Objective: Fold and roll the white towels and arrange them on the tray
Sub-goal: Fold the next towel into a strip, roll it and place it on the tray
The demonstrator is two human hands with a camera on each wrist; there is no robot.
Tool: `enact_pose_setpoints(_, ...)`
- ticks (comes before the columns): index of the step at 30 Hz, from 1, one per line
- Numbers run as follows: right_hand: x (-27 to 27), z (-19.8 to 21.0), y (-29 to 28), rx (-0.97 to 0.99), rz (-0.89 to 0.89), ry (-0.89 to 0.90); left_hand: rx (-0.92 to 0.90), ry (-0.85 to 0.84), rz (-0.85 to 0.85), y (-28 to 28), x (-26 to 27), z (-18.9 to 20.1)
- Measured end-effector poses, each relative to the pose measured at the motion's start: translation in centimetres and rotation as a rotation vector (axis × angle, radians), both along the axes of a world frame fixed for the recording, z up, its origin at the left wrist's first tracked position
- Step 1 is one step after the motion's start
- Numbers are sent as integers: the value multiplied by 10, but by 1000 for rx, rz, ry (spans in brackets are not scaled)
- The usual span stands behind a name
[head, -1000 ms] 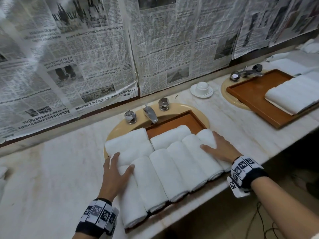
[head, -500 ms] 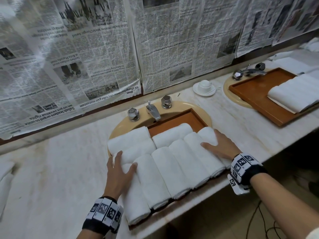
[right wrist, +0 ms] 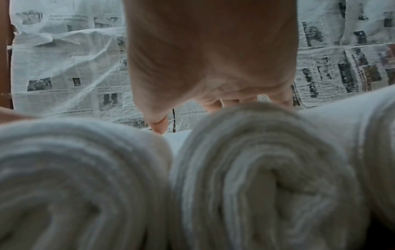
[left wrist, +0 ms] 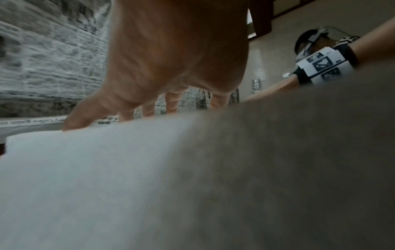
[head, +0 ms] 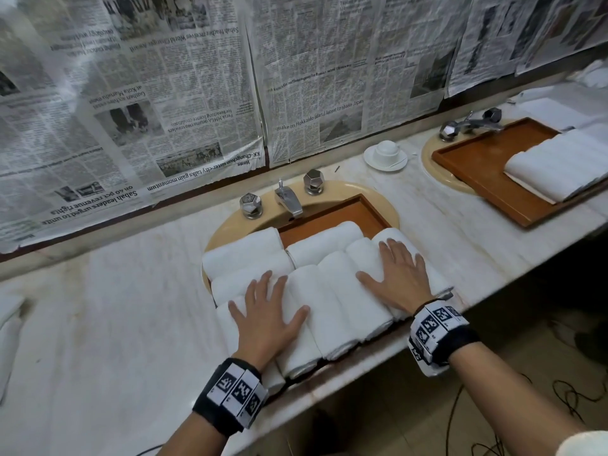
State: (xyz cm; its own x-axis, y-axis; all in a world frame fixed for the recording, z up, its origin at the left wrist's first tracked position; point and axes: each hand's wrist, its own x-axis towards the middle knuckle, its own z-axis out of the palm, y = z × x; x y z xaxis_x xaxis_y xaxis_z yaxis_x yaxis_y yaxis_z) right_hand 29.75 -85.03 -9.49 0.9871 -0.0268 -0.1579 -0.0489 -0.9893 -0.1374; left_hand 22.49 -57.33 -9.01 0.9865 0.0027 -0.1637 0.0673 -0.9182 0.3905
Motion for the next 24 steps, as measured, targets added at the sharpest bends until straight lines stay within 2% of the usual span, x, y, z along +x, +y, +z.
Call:
enact_pose_setpoints(7, -7, -4, 9, -55, 16, 38, 165, 112, -91, 1, 0, -7)
enact_pose_setpoints(12, -10, 2, 12, -11, 22, 19, 80, 89, -86, 5, -3, -1)
enact_pose_setpoints(18, -44, 4, 55, 90, 175, -35, 60, 31, -74, 17, -31, 8)
enact_pose_setpoints(24, -53, -11, 79, 23, 171, 9, 11, 65, -33, 27, -50, 4)
